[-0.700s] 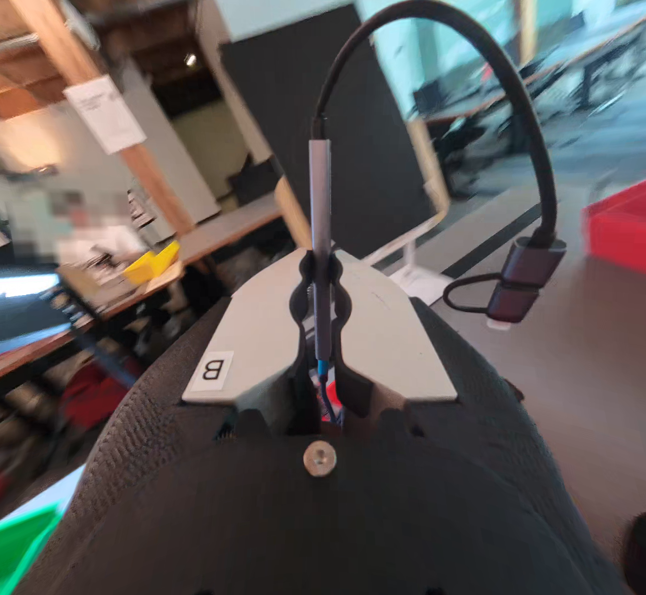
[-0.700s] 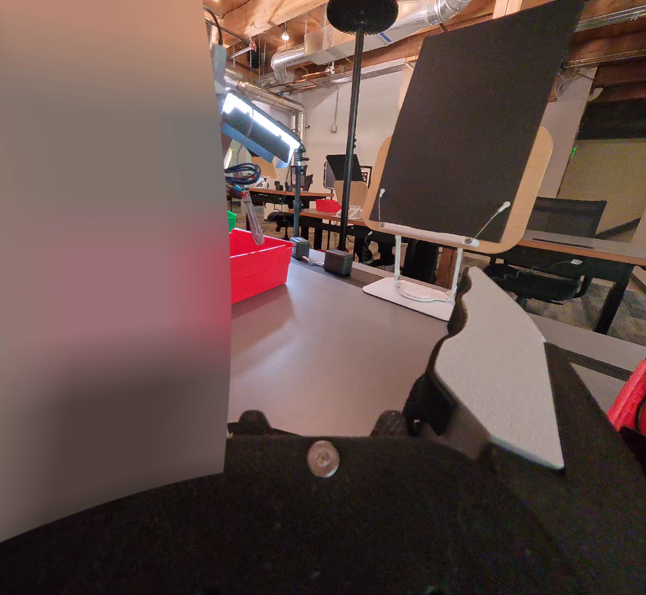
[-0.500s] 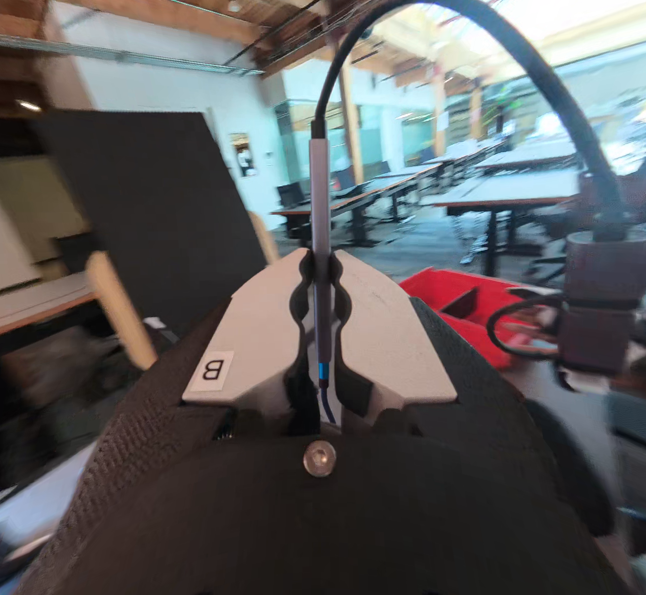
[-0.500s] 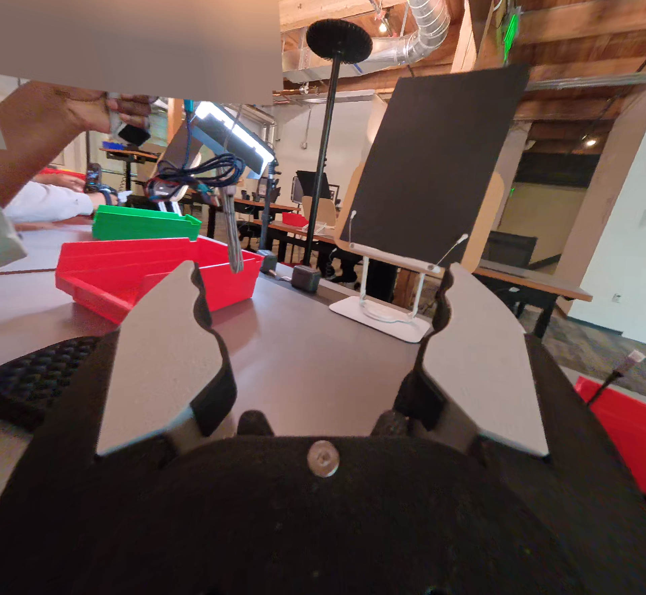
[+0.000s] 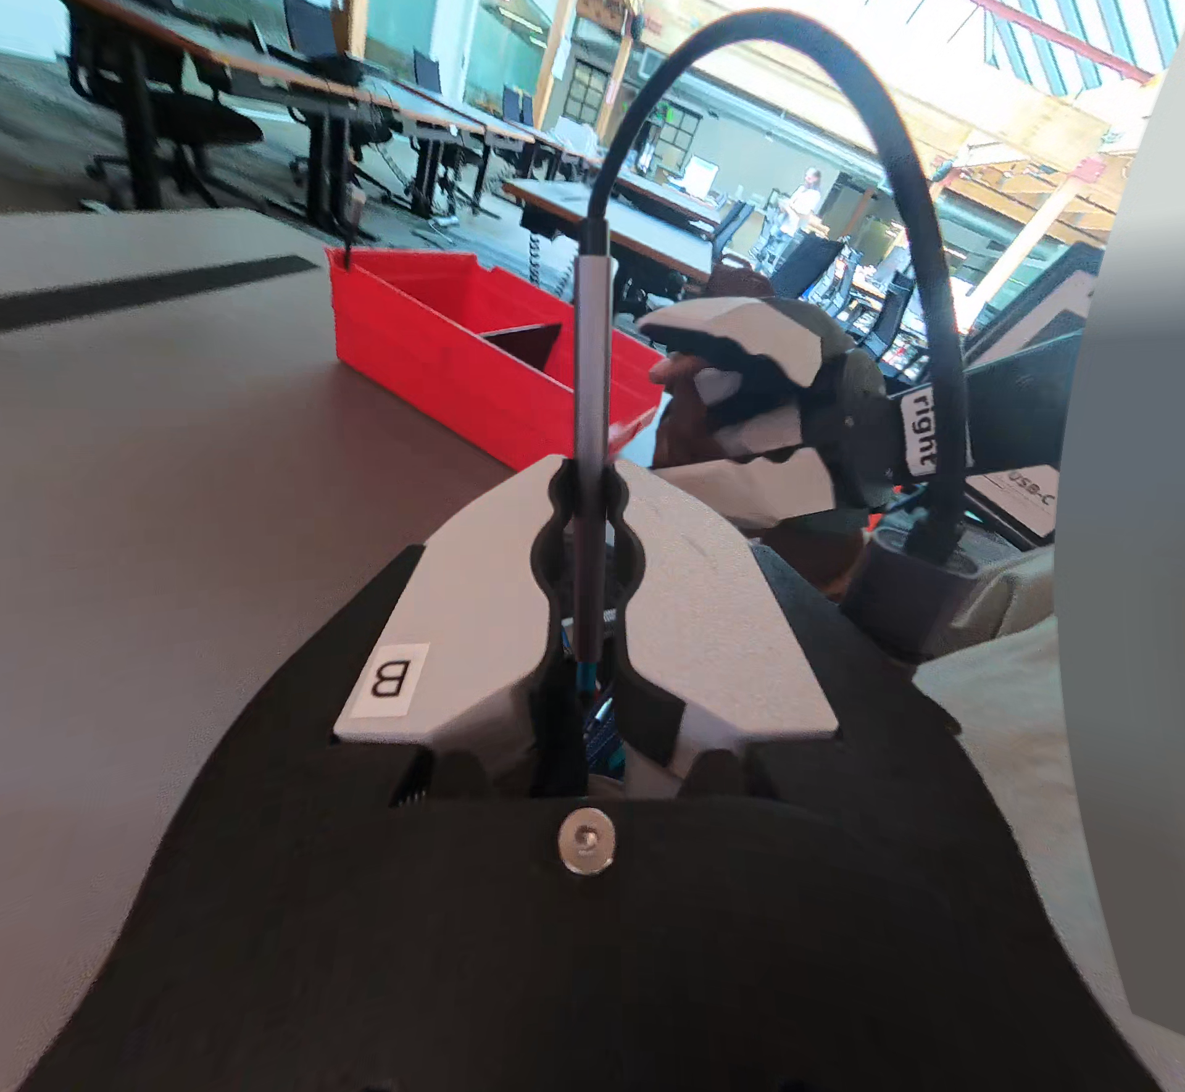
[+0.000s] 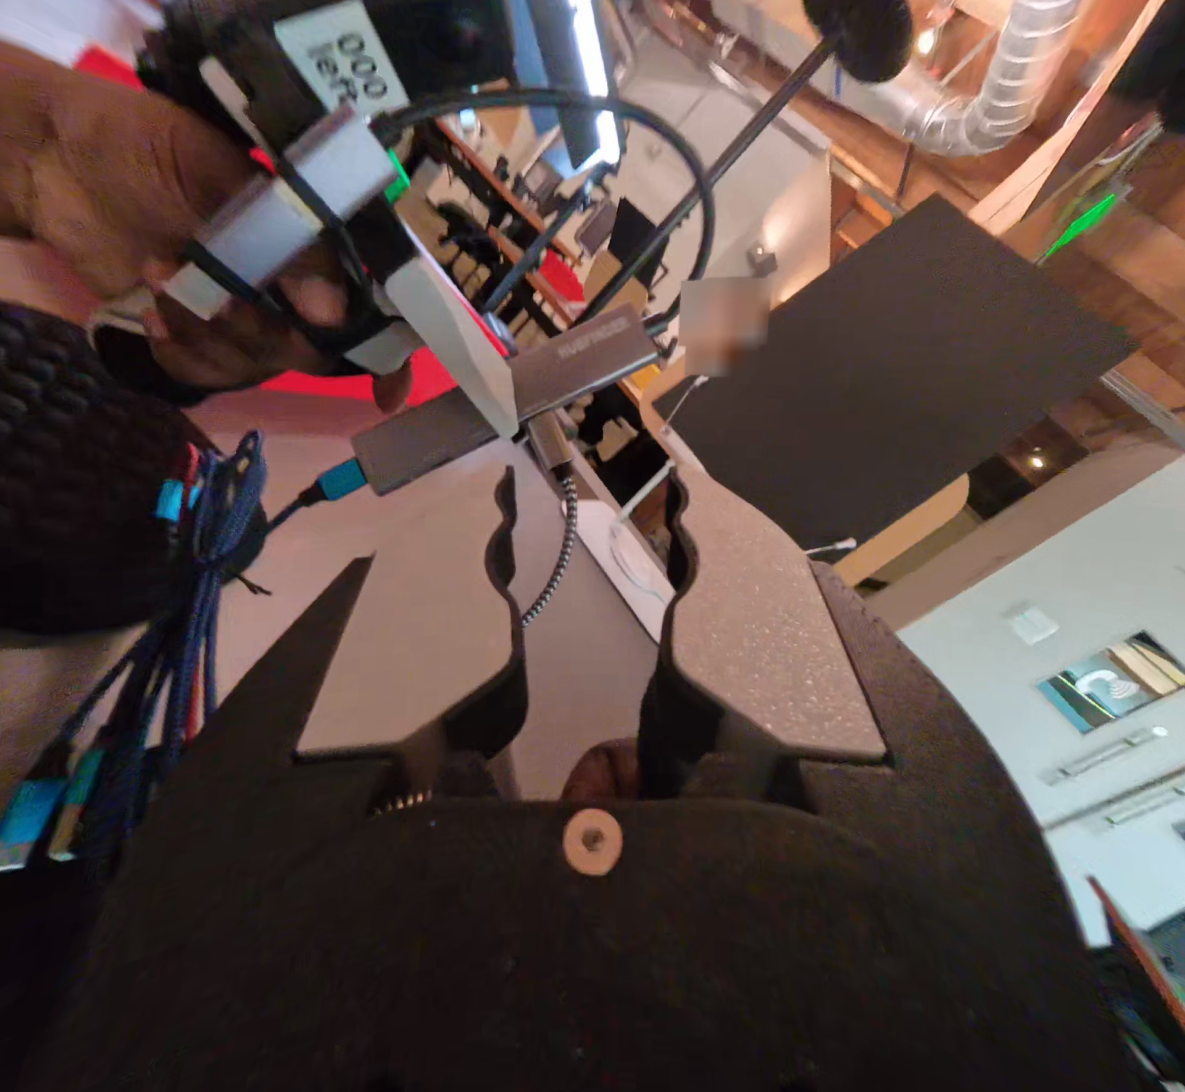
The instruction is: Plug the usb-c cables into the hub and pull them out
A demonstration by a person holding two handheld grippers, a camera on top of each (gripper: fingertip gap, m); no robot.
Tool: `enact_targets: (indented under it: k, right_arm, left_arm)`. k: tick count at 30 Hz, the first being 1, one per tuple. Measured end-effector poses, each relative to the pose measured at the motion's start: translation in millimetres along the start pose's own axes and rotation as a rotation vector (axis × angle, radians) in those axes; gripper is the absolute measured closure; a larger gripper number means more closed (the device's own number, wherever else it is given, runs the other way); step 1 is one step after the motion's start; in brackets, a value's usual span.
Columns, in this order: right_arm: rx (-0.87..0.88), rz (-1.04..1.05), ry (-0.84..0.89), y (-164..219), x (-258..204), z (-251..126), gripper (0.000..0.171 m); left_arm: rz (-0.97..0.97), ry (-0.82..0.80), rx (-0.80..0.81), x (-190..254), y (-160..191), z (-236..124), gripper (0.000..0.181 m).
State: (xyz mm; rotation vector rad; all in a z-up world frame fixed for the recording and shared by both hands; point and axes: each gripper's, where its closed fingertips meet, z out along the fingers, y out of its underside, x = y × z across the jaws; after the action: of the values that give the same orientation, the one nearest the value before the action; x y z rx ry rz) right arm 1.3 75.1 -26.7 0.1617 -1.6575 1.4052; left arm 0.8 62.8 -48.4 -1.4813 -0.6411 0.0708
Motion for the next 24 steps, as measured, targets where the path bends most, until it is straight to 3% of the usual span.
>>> enact_targets:
  k: [3, 5, 8, 11, 14, 16, 18, 21, 24]
  right_arm:
    - [-0.165, -0.186, -0.06, 27, -21, 15, 0.136]
    - [-0.15, -0.27, -0.009, 26, -22, 21, 0.146]
    - [-0.136, -0.319, -0.017, 21, -25, 27, 0.16]
    - [-0.232, -0.29, -0.042, 29, -27, 31, 0.161]
    - [-0.369, -0.209, 0.011, 49, -20, 32, 0.161]
    - [-0.429, -0.119, 0.037, 58, -19, 32, 0.161]
    - [-0.455, -0.017, 0.054, 62, -18, 32, 0.161]
    - [-0.474, 0.096, 0.053, 65, -18, 33, 0.16]
    - [-0.483, 0.16, 0.02, 64, -26, 33, 0.16]
  left_arm:
    - [-0.034, 0.045, -0.031, 1, 8, 2, 0.172]
    - [-0.037, 0.086, -0.081, 4, 14, 1, 0.172]
    - [-0.05, 0.123, -0.128, 4, 21, 0, 0.171]
    - [-0.001, 0.093, -0.111, -5, 22, -1, 0.17]
    - [0.289, -0.224, -0.029, -35, 12, -6, 0.131]
    - [0.491, -0.397, 0.009, -38, 6, -12, 0.13]
    - [0.658, -0.504, -0.087, -38, 18, -9, 0.129]
    - [0.809, -0.651, -0.208, -47, 36, -1, 0.128]
    - [0.977, -0.898, -0.196, -64, 28, -5, 0.131]
